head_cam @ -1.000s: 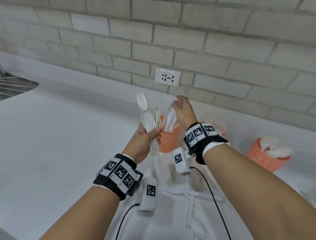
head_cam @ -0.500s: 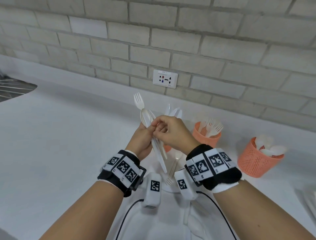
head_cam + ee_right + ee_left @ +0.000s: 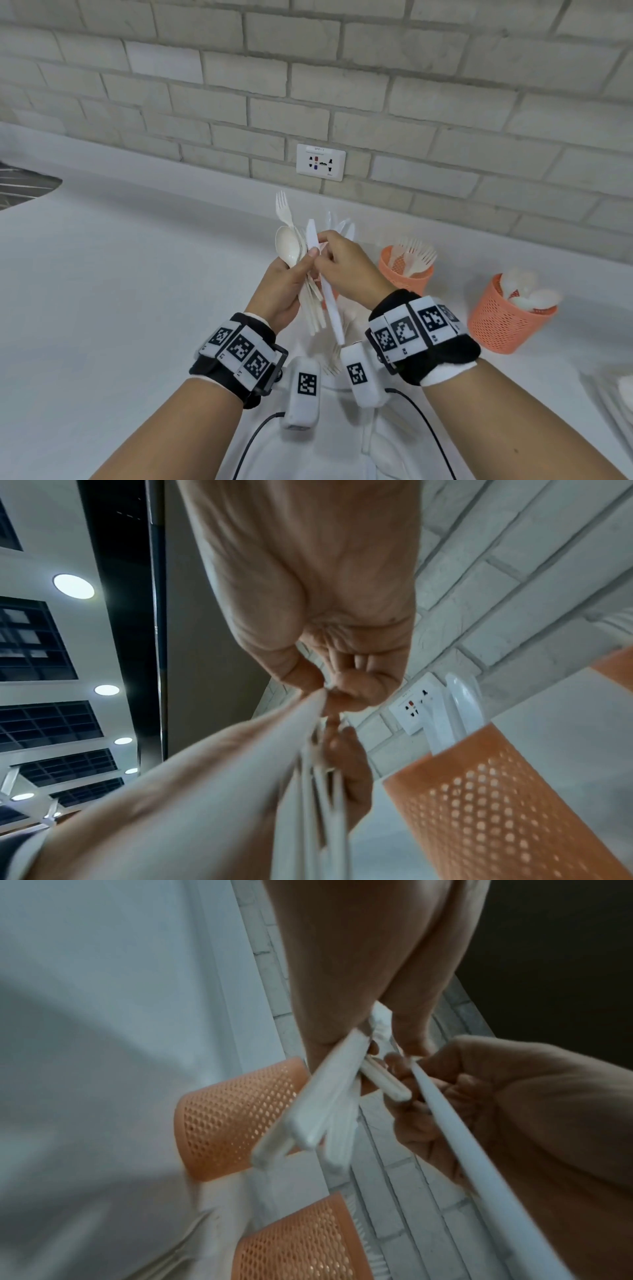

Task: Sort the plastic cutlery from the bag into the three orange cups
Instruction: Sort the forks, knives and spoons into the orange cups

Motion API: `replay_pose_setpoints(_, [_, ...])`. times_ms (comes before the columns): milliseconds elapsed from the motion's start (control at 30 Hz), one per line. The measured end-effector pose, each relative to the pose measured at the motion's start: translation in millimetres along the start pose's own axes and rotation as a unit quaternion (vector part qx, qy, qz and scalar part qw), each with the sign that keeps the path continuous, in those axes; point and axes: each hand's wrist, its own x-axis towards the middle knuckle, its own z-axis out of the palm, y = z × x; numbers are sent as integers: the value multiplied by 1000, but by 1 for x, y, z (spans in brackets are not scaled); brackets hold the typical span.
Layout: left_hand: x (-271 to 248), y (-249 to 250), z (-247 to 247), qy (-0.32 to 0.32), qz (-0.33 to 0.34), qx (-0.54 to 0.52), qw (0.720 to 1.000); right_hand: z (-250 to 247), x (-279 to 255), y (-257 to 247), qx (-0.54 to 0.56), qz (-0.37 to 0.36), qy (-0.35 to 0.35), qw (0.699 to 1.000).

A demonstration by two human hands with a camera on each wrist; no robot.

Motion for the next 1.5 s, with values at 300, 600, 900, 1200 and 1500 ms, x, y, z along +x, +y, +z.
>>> replay_pose_setpoints(300, [-1,7,-6,-9,-30,-28,999,-28,55,2,147,-46,280,947])
replay_pose_setpoints(600, [-5,11,-9,-49,-44,-29,997,1,59,38,46,28,216,975])
replay_pose_setpoints(900, [-6,12,-3,-59,-32,-53,996,1,13,14,207,79,26,975])
replay_pose_setpoints(1200, [-12,8,3,-102,-54,1,993,-18,8,1,284,35,185,940])
replay_pose_setpoints(1500, [-19,10,5,-189,-62,88,976,-26,-2,-4,246,87,-18,965])
